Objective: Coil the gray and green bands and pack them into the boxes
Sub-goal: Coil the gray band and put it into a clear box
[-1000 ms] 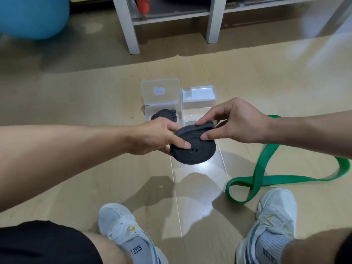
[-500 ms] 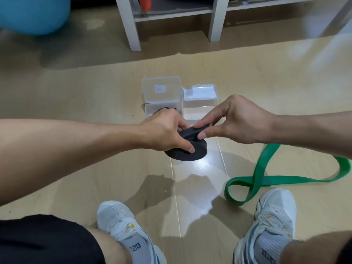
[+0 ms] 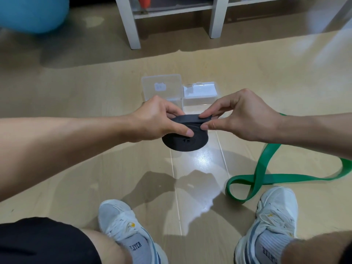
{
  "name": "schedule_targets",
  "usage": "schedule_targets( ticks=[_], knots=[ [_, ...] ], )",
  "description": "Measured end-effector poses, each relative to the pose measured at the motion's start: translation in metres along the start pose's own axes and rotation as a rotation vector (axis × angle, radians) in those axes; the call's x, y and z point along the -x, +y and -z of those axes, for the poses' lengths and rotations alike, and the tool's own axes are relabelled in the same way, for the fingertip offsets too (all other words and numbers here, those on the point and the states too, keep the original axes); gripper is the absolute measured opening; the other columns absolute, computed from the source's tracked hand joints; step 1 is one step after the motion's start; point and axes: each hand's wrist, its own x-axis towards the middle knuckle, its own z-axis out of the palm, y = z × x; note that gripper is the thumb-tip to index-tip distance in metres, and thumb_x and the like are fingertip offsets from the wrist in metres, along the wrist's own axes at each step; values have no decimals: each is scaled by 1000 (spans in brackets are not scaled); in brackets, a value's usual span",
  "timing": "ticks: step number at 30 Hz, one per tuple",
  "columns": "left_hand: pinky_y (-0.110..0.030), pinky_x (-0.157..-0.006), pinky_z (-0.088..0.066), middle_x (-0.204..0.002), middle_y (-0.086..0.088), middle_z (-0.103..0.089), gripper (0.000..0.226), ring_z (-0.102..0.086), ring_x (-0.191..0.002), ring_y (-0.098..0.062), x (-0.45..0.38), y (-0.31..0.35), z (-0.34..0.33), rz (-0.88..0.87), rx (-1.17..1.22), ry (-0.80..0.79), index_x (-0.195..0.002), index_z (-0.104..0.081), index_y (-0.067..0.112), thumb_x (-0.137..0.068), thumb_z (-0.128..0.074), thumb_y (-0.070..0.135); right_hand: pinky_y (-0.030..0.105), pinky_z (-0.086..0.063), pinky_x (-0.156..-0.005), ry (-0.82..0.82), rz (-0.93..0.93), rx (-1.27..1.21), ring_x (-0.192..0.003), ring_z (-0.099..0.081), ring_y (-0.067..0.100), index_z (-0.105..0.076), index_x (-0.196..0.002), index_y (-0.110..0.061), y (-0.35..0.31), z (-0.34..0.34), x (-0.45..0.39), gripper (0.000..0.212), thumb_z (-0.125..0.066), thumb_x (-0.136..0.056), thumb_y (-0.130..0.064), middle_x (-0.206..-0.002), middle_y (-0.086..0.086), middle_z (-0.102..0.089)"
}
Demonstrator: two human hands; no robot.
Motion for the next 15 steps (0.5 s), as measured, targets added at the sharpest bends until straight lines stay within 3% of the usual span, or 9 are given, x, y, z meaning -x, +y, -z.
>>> schedule_targets(
  ticks=[5,10,15],
  knots=[
    [-46,-102,-55,-91,-6,-81,27,-77,-94,-25,-1,0,-2,29,114,-10,-94,-81,16,-70,-92,21,9,-53,-79,11,-22,-145,-86,-74,7,-79,-89,-32,9,-5,5,22,-88,-73,-21,-83,-13,-78],
    [-37,-97,-56,-94,-9,-81,27,-76,-93,-23,-3,-5,-3,49,173,-72,-100,-80,9,-75,-88,15,20,-57,-90,-17,-77,-273,-92,-76,9,-79,-98,-28,19,-13,7,28,-86,-74,-14,-90,-7,-80],
    [-32,-88,-56,-98,-12,-80,24,-75,-88,-20,-6,-11,-7,73,269,-98,-105,-77,5,-82,-82,10,17,-57,-85,-30,-140,-378,-91,-76,8,-78,-104,-23,20,-19,9,33,-84,-77,-6,-89,-3,-80]
  ],
)
